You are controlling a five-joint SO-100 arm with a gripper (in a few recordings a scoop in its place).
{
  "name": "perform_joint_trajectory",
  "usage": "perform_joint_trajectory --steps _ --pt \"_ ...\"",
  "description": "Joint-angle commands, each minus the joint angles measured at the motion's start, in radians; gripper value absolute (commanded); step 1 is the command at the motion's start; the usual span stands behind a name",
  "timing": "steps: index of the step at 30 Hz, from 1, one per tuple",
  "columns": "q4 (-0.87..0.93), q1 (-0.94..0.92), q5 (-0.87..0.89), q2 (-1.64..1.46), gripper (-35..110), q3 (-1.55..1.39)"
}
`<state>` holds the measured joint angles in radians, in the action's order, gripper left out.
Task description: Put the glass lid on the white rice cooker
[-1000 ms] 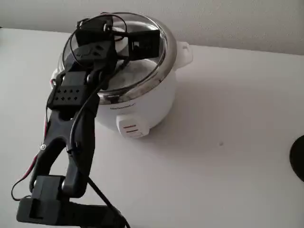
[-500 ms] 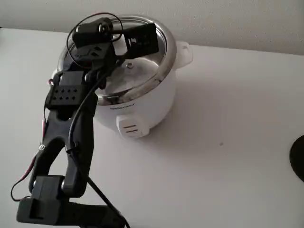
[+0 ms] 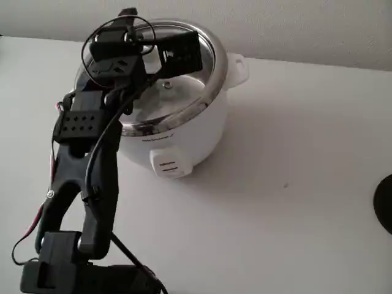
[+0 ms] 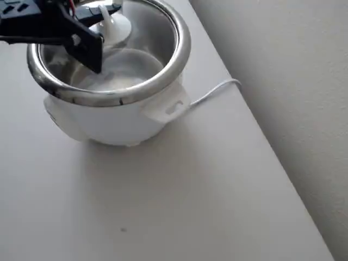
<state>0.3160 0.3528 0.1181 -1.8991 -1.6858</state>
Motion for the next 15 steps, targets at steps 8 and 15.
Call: perform_joint_trajectory --steps 8,15 --pt "0.127 -0.021 0.002 -0.376 20 -0.225" --pt "0.359 -0.103 -0.052 -0.693 19 -0.278"
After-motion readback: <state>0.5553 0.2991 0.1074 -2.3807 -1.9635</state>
